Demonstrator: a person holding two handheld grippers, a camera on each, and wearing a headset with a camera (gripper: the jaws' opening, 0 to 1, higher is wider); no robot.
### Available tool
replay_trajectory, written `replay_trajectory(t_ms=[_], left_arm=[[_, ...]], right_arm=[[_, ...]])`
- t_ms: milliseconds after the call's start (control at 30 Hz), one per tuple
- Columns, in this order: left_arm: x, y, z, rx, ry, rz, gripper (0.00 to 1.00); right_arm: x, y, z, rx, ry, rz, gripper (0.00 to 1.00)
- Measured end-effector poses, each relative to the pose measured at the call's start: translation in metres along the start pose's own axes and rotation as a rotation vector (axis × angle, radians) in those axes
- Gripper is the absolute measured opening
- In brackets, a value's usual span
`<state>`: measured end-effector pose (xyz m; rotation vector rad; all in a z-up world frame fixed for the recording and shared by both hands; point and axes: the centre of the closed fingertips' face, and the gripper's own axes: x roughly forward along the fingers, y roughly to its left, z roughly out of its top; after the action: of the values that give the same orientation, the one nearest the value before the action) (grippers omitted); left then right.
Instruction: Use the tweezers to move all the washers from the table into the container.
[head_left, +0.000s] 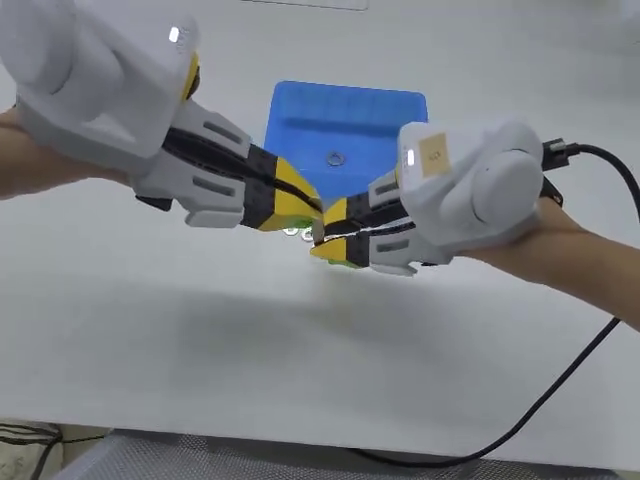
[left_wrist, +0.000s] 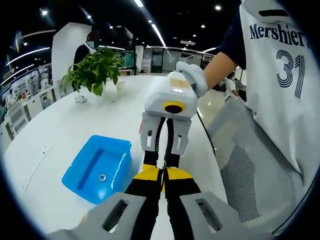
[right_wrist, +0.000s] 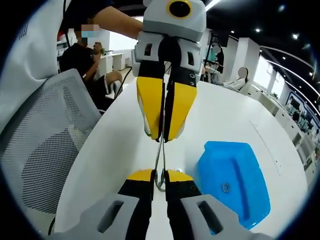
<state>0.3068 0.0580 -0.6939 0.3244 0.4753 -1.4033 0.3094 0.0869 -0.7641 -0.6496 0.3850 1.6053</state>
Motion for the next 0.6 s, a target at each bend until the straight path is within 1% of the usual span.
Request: replay_trajectory(t_ms=[33, 133, 200, 400, 567, 600], left_arm=[[-0.002, 0.004, -0.001, -0.003, -0.003, 0.001, 0.06], [-0.007, 0.005, 0.003, -0.001, -0.003, 0.004, 0.06], [-0.009, 0.004, 0.008, -0.001, -0.001, 0.003, 0.06], [-0.016, 0.004, 0.016, 0.016, 0.004, -0.009, 0.06], [-0.023, 0.004, 0.026, 0.031, 0.007, -0.024, 0.06], [-0.024, 0.006, 0.028, 0.036, 0.008, -0.022, 0.06]], right_arm=[[-0.002, -0.001, 0.002, 0.002, -0.005, -0.003, 0.09], [-0.005, -0.002, 0.008, 0.006, -0.019, -0.011, 0.09], [-0.008, -0.003, 0.013, 0.010, -0.028, -0.015, 0.09], [-0.016, -0.003, 0.024, -0.006, -0.040, -0.022, 0.09], [-0.025, -0.007, 0.033, -0.002, -0.062, -0.032, 0.09], [-0.025, -0.009, 0.031, 0.001, -0.065, -0.038, 0.09]])
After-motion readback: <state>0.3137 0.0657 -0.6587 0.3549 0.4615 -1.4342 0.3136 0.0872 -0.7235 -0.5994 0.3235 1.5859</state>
